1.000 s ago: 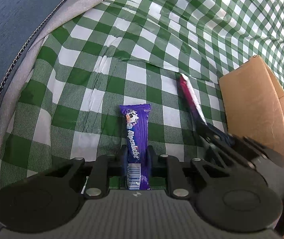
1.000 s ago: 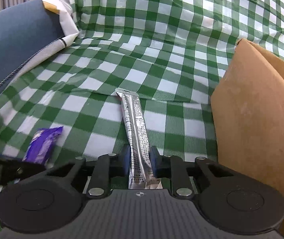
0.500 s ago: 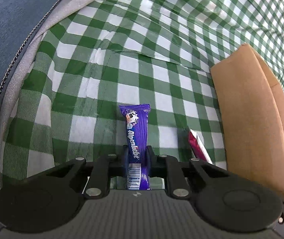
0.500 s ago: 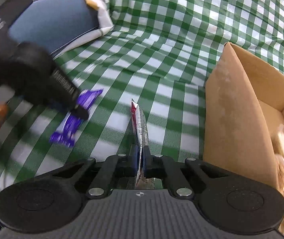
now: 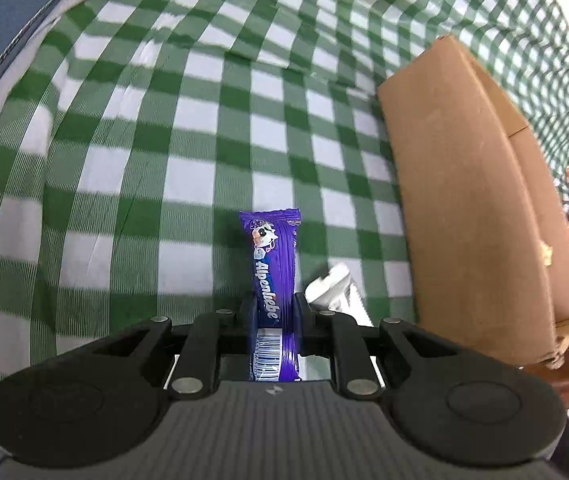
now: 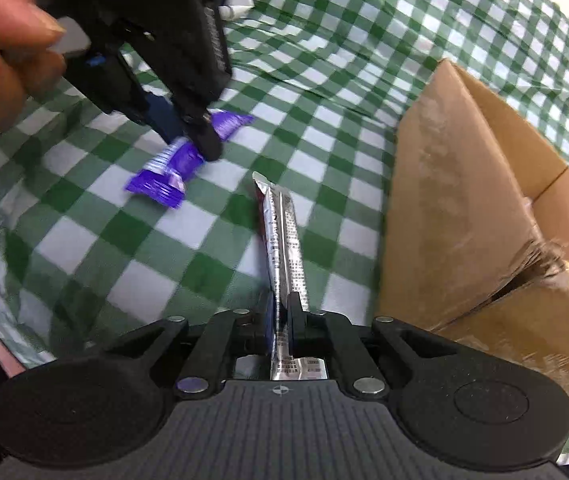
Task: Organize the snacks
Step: 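Close the left tool on the purple candy while the right tool grasps the silver stick pack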
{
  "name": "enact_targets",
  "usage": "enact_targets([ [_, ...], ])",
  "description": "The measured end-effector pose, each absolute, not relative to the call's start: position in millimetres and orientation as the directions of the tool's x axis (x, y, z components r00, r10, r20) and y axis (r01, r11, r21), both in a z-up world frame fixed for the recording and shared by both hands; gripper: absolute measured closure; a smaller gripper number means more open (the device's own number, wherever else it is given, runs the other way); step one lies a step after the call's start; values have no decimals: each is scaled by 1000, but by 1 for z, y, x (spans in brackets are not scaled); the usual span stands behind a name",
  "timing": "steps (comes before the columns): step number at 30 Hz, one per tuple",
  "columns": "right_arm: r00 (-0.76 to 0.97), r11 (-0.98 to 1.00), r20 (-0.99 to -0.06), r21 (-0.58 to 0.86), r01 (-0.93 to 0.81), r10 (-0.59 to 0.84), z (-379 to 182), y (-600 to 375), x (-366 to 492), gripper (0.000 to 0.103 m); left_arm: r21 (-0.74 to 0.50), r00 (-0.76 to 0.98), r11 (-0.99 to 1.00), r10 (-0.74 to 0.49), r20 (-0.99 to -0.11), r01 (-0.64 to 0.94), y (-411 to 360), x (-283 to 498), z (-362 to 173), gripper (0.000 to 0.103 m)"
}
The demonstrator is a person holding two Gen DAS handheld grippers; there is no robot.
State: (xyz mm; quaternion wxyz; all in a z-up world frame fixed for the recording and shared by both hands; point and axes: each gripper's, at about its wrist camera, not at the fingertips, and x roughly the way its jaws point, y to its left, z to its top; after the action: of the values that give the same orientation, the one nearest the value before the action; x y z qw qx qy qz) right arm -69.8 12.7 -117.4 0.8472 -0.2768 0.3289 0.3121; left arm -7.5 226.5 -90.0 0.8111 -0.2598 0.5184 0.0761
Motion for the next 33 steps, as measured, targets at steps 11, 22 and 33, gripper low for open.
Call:
enact_targets([
  [11,530,726,-721,-54,-686,447,-111,-1,-41,40,-310,442,865,-118,-889,-394,220,-14,-93,72],
  [22,508,758,-738,7,-653,445,-123,-3,-17,38,-306,440,872,-119,-890,-383,221,-11,-94,70],
  [33,562,737,-705,-81,-671,433,-117,-5,-31,80,-306,440,872,-119,-890,-382,223,-10,-94,70],
])
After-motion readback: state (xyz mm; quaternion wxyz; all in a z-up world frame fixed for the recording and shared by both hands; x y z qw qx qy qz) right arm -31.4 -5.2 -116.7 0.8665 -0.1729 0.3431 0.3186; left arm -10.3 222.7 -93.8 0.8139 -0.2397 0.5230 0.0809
